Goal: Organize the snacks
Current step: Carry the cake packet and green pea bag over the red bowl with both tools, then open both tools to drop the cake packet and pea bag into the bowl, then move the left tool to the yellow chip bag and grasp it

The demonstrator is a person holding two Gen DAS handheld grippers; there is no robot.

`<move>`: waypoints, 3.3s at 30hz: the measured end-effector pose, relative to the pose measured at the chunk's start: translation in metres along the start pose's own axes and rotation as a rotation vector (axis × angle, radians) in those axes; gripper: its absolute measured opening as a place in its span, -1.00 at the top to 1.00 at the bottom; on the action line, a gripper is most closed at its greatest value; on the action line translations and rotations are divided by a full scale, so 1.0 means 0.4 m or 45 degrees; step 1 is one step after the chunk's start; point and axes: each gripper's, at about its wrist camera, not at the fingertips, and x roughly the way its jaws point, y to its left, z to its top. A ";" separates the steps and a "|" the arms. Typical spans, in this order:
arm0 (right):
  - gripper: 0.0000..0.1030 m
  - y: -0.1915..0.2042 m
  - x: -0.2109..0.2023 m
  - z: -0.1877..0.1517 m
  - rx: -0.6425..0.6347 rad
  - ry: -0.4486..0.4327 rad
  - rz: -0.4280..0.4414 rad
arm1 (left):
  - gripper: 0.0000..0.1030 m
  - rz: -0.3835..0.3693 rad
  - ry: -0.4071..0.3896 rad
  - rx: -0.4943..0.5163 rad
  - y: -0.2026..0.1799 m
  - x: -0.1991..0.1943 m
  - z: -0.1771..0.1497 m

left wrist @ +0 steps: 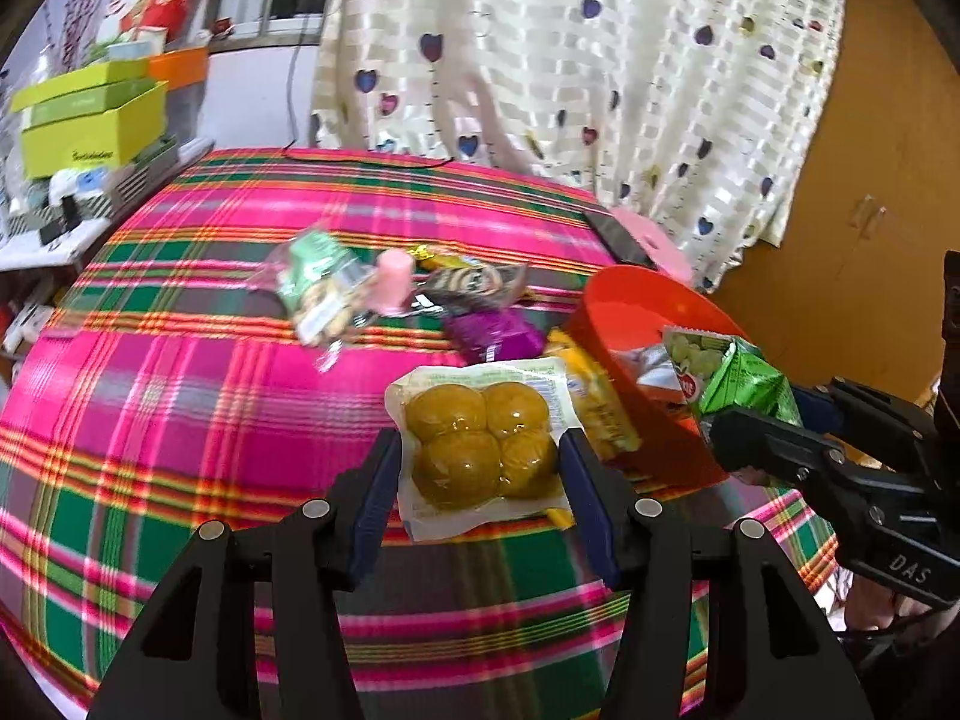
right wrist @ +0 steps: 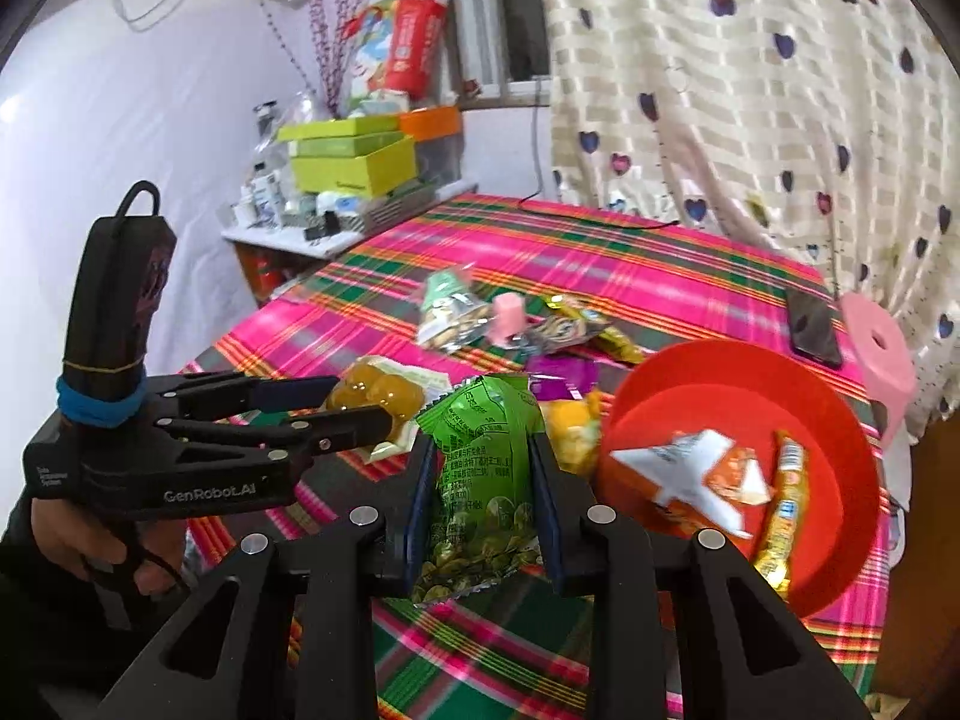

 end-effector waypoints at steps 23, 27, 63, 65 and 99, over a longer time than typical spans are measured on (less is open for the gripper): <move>0.46 -0.280 -0.051 -0.075 0.274 0.024 -0.246 | -0.06 -0.246 0.128 0.260 -0.274 0.140 0.077; 0.46 -0.309 -0.047 -0.085 0.297 0.036 -0.259 | -0.06 -0.280 0.178 0.278 -0.304 0.174 0.078; 0.10 -0.423 -0.008 -0.080 0.416 0.070 -0.346 | -0.11 -0.308 0.209 0.171 -0.285 0.295 0.137; 0.09 -0.407 -0.021 -0.076 0.407 0.056 -0.340 | -0.11 -0.311 0.193 0.163 -0.279 0.277 0.135; 0.05 -0.178 -0.054 -0.045 0.247 0.013 -0.183 | -0.11 -0.087 0.065 0.122 -0.158 0.108 0.066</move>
